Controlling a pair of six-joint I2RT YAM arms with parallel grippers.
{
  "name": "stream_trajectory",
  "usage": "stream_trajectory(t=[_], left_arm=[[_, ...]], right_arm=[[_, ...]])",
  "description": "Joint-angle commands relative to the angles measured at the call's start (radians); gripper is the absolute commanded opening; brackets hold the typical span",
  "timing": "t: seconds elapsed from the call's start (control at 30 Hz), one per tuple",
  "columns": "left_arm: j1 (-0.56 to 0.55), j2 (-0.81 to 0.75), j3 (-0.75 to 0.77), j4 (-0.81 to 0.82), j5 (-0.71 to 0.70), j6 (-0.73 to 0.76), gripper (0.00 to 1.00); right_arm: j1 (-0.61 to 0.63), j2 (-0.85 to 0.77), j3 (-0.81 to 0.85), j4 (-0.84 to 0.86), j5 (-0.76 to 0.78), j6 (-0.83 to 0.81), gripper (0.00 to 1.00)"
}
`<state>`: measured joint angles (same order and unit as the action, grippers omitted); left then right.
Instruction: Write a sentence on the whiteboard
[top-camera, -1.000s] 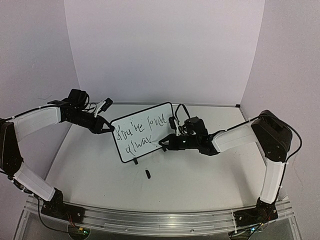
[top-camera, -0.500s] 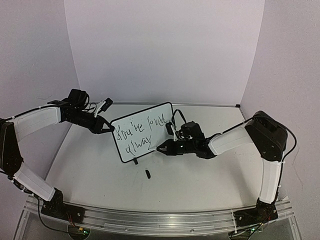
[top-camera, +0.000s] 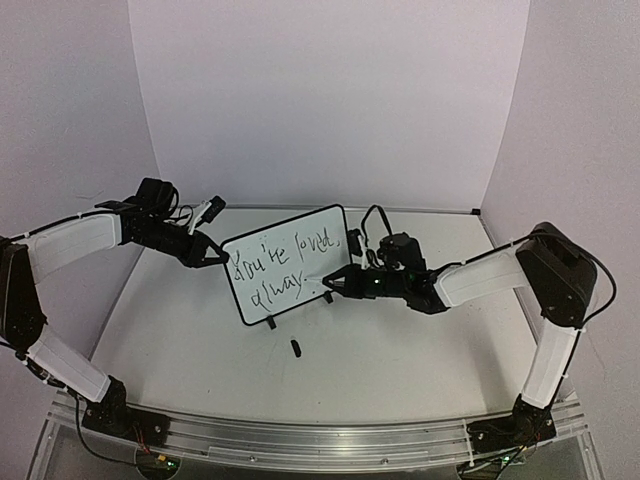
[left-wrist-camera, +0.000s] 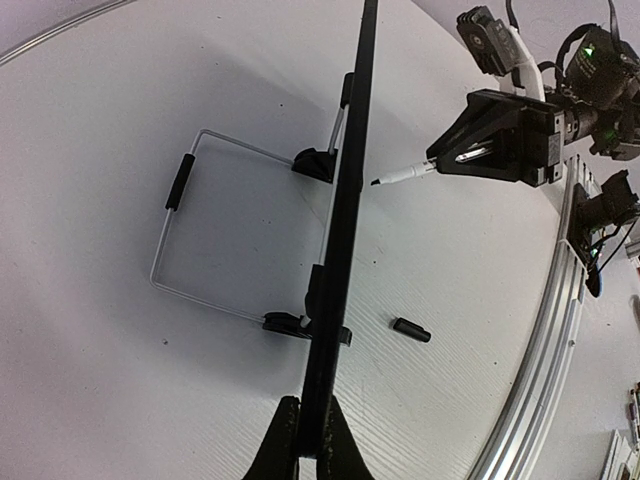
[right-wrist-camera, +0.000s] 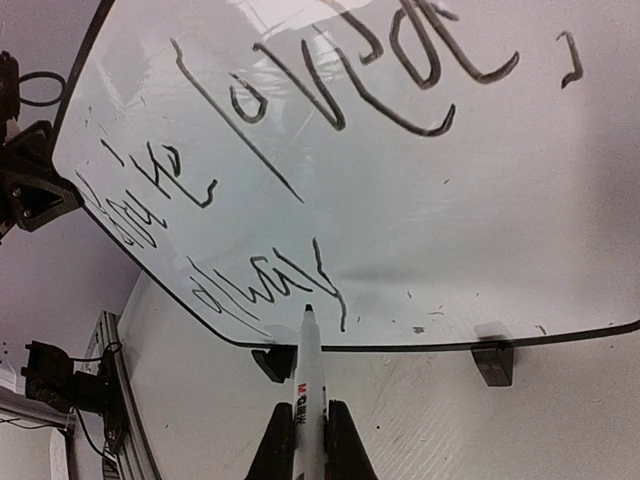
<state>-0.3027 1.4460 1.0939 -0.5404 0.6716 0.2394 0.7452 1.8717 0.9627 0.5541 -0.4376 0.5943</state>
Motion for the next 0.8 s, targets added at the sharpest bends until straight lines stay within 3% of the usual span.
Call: stream_trajectory(t=[0.0, 0.77], left_arm=[[-0.007, 0.016, 0.019, -0.025, -0.075, 0.025, 0.00], [-0.008, 0.018, 0.019, -0.024, -0.075, 0.027, 0.00]], right_arm=[[-0.023, -0.010, 0.024, 0.055, 0.003, 0.019, 0.00], [-0.056, 0.068, 0.091, 0.069, -0.045, 0.016, 0.00]])
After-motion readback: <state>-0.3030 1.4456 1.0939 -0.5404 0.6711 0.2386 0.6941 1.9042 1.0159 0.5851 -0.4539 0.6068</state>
